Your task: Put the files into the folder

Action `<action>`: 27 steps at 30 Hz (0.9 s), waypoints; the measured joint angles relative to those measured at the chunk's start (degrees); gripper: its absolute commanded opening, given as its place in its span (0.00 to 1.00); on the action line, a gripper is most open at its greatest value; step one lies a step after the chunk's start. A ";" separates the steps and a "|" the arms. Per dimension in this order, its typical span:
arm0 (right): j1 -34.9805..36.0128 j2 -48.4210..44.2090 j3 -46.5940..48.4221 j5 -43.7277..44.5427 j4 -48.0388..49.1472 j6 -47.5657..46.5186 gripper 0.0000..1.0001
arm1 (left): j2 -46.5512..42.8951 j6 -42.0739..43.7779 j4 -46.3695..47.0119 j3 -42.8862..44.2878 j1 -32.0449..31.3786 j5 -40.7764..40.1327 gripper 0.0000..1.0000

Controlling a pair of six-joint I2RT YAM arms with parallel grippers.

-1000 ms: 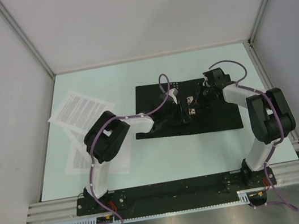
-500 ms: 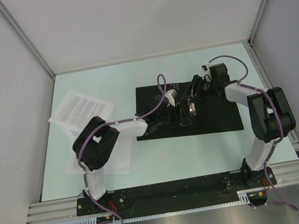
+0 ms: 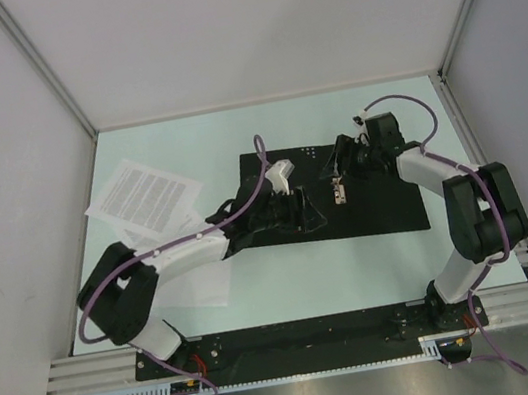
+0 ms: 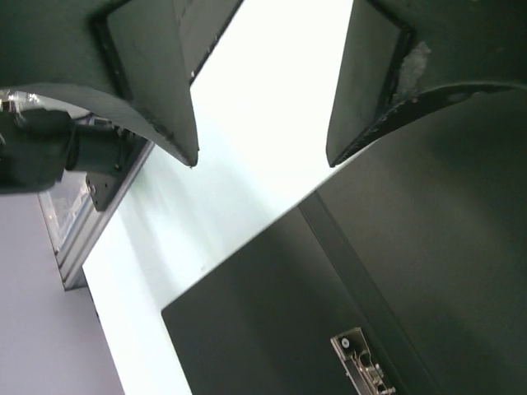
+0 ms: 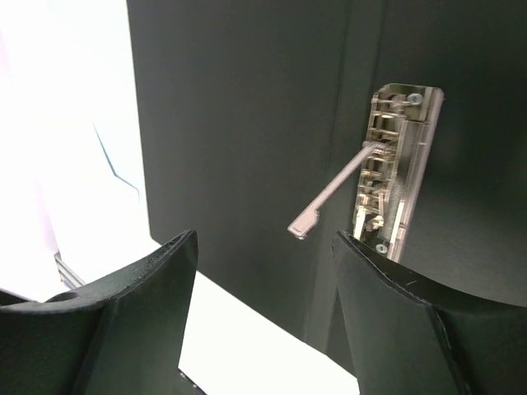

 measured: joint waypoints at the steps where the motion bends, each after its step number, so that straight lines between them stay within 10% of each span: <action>1: 0.22 0.02 -0.02 -0.15 0.13 0.13 0.72 | -1.75 0.15 -0.31 -1.16 0.00 -0.07 0.72; 12: 0.94 1.79 -0.15 -3.67 8.63 4.09 0.73 | -18.38 2.99 -5.18 -4.92 0.02 -3.02 0.75; 27: 0.79 -1.81 -1.64 3.10 2.32 -1.07 0.81 | -19.78 3.08 -7.72 -6.29 0.63 -4.98 0.75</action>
